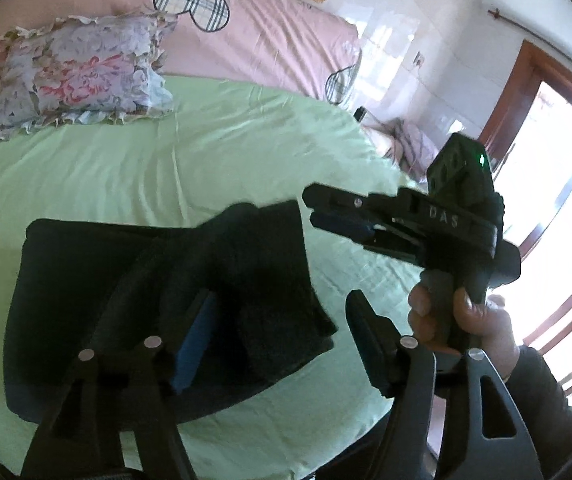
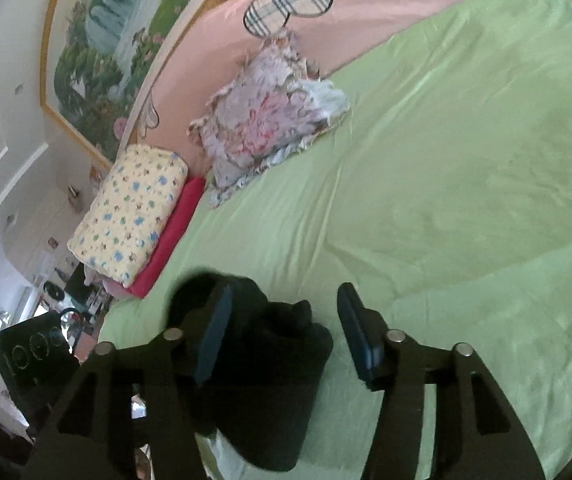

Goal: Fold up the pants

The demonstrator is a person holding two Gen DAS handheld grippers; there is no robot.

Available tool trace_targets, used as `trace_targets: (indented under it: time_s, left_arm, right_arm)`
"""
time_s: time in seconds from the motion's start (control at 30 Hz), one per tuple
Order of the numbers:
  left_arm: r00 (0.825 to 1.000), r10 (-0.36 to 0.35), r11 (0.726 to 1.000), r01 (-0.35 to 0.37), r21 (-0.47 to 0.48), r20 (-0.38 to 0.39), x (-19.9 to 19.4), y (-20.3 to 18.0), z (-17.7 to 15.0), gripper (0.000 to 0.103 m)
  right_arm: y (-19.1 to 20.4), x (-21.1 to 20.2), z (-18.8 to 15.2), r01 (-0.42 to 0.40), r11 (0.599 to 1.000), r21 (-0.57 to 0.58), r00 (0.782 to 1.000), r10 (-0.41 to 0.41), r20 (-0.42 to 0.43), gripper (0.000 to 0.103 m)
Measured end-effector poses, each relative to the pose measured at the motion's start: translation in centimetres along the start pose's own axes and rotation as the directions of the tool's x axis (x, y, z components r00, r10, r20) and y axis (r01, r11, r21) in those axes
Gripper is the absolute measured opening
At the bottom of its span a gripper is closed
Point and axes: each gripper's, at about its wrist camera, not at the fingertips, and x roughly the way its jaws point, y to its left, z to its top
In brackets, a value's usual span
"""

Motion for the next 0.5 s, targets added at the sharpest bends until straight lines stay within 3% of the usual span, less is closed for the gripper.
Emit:
trace_targets:
  time_s: [0.13,0.5]
  left_arm:
    - [0.999,0.005,1.0,-0.004,-0.006,0.033,-1.6,0.3,0.2,0.072]
    - [0.994,0.078,0.991,-0.07,-0.115,0.071,-4.2,4.4,0.4,0.073]
  right_arm:
    - [0.8,-1.0,-0.6,0.033,0.999,-0.002,0.999,-0.033,0.02,0.064]
    - [4.5,-1.2,-1.9,0.133,0.989,-0.071,0.991,-0.132,0.023,0.069]
